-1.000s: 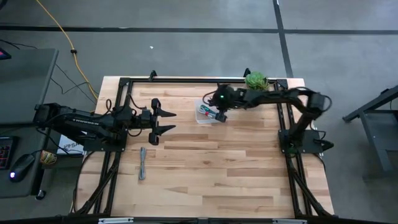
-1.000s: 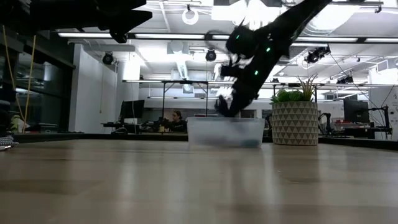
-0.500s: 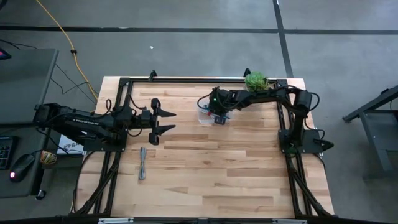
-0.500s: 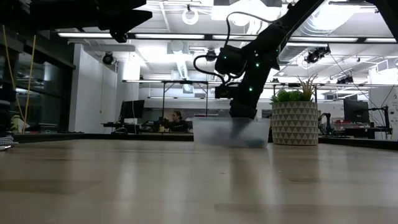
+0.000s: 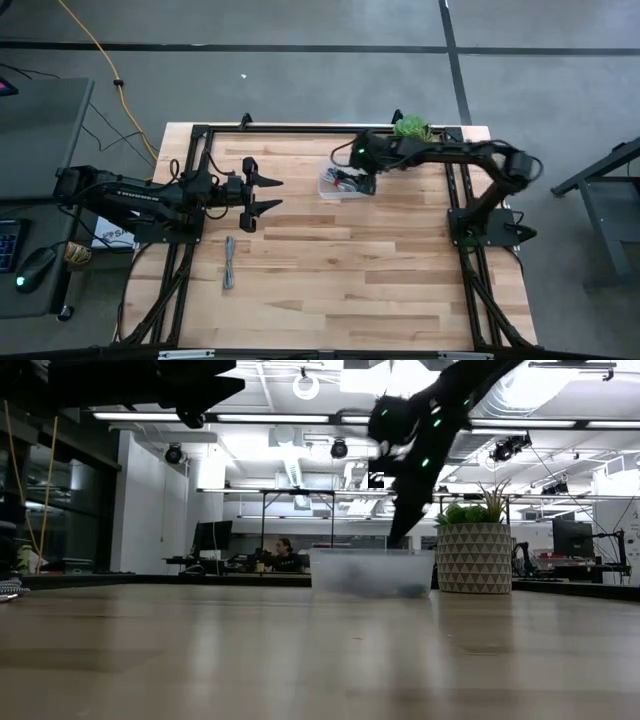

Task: Pick and place USB-C Cables
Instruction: Put the black and white charger cable into the transparent bin

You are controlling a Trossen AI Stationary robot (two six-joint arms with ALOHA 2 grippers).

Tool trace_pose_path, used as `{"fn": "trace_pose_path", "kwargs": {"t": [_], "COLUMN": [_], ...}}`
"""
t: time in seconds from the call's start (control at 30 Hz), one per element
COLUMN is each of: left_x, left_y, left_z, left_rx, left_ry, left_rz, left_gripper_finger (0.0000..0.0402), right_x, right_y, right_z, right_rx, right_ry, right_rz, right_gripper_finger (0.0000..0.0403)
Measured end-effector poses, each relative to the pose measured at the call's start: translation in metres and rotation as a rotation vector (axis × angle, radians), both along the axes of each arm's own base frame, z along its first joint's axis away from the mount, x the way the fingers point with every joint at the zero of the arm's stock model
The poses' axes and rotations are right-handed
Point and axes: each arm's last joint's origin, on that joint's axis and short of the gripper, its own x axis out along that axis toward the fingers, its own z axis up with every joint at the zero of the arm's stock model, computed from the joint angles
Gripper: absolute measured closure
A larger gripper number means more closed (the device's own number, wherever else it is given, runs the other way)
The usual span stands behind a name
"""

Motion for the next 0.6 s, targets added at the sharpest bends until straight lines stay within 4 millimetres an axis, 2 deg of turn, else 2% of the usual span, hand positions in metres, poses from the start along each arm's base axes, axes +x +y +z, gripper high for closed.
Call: {"fn": "trace_pose_path", "kwargs": {"t": [0.13,0.23,0.3,0.47,0.6], "left_x": [0.0,0.0,0.0,0.0,0.0], "left_y": [0.0,0.0,0.0,0.0,0.0], "left_z": [-0.001,-0.001,-0.001,-0.001,-0.001], "left_rx": [-0.004,-0.01,-0.01,-0.01,-0.022], "left_ry": [0.007,0.013,0.011,0.01,0.01], "left_rz": [-0.001,-0.002,-0.002,-0.002,-0.003], "left_gripper_finger": [0.02,0.02,0.02,0.02,0.02], "right_x": [-0.031,-0.057,-0.07,-0.094,-0.106], "right_y": [0.018,0.037,0.049,0.074,0.086], "right_z": [0.012,0.008,0.004,0.0,0.003], "right_rx": [0.095,0.121,0.116,0.048,-0.029], "right_ry": [-0.143,-0.315,-0.489,-0.955,-1.159], "right_rz": [0.011,0.036,0.059,0.18,0.239], "right_gripper_finger": [0.0152,0.0152,0.0152,0.0152,0.0152]}}
